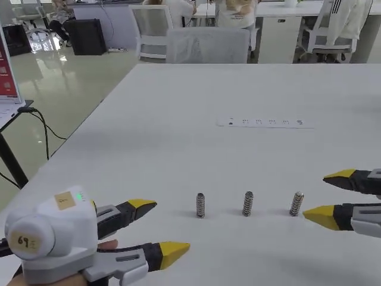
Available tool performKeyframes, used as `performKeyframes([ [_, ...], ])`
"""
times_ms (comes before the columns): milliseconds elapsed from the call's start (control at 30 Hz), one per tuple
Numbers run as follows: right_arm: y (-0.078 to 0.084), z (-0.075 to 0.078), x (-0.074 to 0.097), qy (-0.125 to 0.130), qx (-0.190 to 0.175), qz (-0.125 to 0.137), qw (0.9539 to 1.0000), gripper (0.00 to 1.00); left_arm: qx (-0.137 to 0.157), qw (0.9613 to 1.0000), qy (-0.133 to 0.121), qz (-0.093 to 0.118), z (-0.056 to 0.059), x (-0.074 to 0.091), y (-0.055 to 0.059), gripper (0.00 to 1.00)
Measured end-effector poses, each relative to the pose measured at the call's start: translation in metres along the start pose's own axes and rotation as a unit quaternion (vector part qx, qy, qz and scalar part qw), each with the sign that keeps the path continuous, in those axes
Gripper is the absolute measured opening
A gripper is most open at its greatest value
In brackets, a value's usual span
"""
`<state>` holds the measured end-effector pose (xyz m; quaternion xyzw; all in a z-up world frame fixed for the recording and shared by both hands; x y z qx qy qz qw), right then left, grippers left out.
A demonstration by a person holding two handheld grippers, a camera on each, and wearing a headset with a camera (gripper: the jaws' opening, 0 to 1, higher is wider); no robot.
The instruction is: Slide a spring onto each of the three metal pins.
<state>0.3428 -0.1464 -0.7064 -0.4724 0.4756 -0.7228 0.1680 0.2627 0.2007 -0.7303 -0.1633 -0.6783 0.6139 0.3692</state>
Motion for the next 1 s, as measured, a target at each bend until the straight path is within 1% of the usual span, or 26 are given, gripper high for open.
performKeyframes([
  [33, 0.004, 0.000, 0.000, 0.002, -0.006, 0.003, 1.0000, 0.53, 0.000, 1.0000, 0.000, 0.000, 0.000, 0.000, 0.000, 0.53],
  [233, 0.017, -0.003, 0.001, 0.010, -0.020, 0.021, 0.9995, 0.61, 0.004, 1.0000, -0.005, -0.004, -0.001, 0.000, 0.003, 0.56],
  [333, 0.024, -0.006, -0.002, 0.013, -0.024, 0.021, 0.9994, 0.67, 0.006, 0.9999, -0.007, -0.004, -0.001, 0.000, 0.003, 0.56],
  [433, 0.029, -0.009, -0.005, 0.017, -0.023, 0.017, 0.9994, 0.68, 0.009, 0.9999, -0.009, -0.004, -0.001, 0.001, 0.004, 0.57],
  [533, 0.030, -0.011, -0.005, 0.018, -0.034, 0.018, 0.9991, 0.70, 0.009, 0.9999, -0.009, -0.004, 0.000, 0.002, 0.005, 0.57],
  [767, 0.033, -0.013, -0.003, 0.018, -0.041, 0.019, 0.9988, 0.73, 0.012, 0.9999, -0.012, -0.003, -0.001, 0.002, 0.005, 0.59],
  [1000, 0.033, -0.015, 0.000, 0.022, -0.046, 0.020, 0.9985, 0.75, 0.010, 0.9999, -0.008, -0.003, 0.001, 0.002, 0.006, 0.58],
])
Point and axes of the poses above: the centre of the closed fingertips' face, and the gripper's own axes: x roughly backward along the fingers, z roughly to its right, y roughly out of its underside, the point moved 10 cm from there along x, roughly backward along the fingers, and after that the axes turned 1 degree about y, right-handed, at the moved point
